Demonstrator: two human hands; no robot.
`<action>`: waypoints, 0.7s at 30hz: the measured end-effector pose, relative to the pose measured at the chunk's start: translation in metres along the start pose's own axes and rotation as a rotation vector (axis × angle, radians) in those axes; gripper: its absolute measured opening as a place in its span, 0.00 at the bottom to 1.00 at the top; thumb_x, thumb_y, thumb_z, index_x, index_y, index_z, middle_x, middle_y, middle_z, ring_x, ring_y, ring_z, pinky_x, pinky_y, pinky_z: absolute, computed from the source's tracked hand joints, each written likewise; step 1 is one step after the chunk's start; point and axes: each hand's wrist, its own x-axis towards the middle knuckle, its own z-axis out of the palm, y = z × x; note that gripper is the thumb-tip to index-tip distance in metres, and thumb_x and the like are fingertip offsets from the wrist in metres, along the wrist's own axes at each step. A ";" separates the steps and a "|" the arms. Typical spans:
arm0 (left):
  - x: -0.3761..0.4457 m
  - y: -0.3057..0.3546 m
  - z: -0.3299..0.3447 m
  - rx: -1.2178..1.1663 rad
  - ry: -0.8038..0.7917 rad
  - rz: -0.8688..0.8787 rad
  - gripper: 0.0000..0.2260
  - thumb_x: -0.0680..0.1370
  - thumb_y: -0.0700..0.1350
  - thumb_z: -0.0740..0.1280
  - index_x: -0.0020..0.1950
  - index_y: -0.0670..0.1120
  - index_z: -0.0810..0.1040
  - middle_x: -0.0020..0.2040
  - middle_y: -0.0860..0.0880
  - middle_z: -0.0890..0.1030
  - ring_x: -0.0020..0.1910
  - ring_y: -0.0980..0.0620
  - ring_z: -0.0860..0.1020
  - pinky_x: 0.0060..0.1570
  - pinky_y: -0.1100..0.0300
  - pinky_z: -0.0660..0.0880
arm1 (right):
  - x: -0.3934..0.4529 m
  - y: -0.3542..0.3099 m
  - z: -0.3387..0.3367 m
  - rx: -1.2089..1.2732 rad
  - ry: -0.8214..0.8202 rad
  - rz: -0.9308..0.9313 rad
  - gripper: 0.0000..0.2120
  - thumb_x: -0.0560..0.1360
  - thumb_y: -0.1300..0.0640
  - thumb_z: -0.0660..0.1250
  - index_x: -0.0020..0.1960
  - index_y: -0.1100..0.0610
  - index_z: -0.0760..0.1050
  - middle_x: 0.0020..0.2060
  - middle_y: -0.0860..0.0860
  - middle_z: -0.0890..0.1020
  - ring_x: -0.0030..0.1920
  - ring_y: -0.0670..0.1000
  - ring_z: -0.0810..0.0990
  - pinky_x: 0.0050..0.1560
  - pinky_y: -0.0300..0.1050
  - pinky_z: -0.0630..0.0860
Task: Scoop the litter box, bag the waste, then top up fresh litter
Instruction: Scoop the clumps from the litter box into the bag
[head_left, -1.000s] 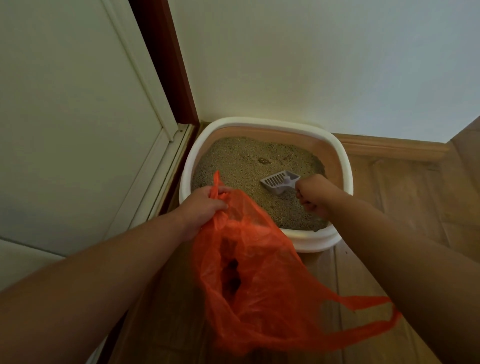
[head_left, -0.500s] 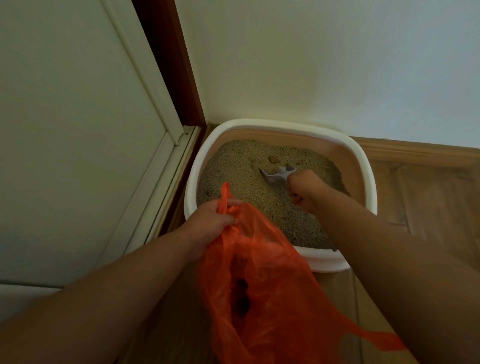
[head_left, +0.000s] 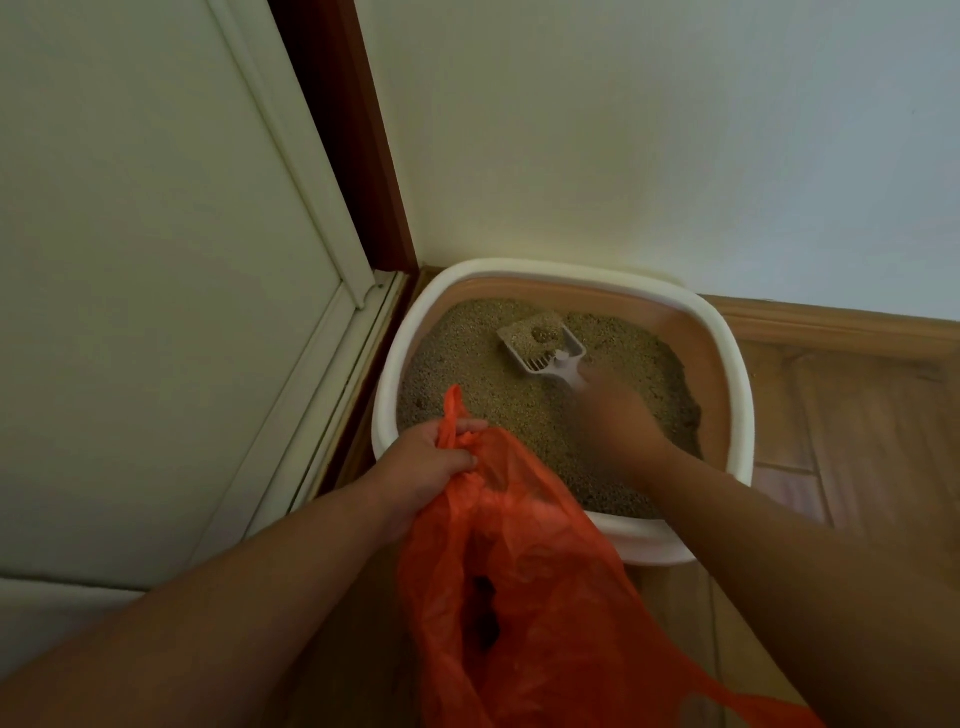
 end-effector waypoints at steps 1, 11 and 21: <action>-0.001 0.000 0.001 0.006 0.005 0.001 0.20 0.78 0.32 0.68 0.63 0.52 0.84 0.55 0.48 0.87 0.51 0.47 0.87 0.54 0.51 0.83 | -0.006 -0.002 -0.003 0.023 0.018 -0.015 0.18 0.84 0.54 0.61 0.74 0.51 0.72 0.32 0.48 0.75 0.27 0.44 0.69 0.28 0.42 0.67; -0.015 0.006 0.006 0.095 0.012 0.023 0.20 0.77 0.31 0.68 0.63 0.52 0.84 0.55 0.45 0.87 0.49 0.45 0.87 0.53 0.50 0.83 | -0.047 -0.020 -0.033 0.028 -0.062 -0.045 0.16 0.84 0.54 0.63 0.70 0.49 0.76 0.32 0.49 0.71 0.28 0.46 0.66 0.28 0.43 0.65; -0.037 0.021 0.004 0.169 -0.009 0.060 0.22 0.77 0.34 0.69 0.66 0.55 0.81 0.57 0.45 0.85 0.51 0.46 0.86 0.53 0.52 0.84 | -0.074 -0.038 -0.055 -0.021 -0.077 -0.045 0.16 0.84 0.54 0.64 0.70 0.50 0.77 0.32 0.49 0.72 0.28 0.45 0.67 0.29 0.43 0.65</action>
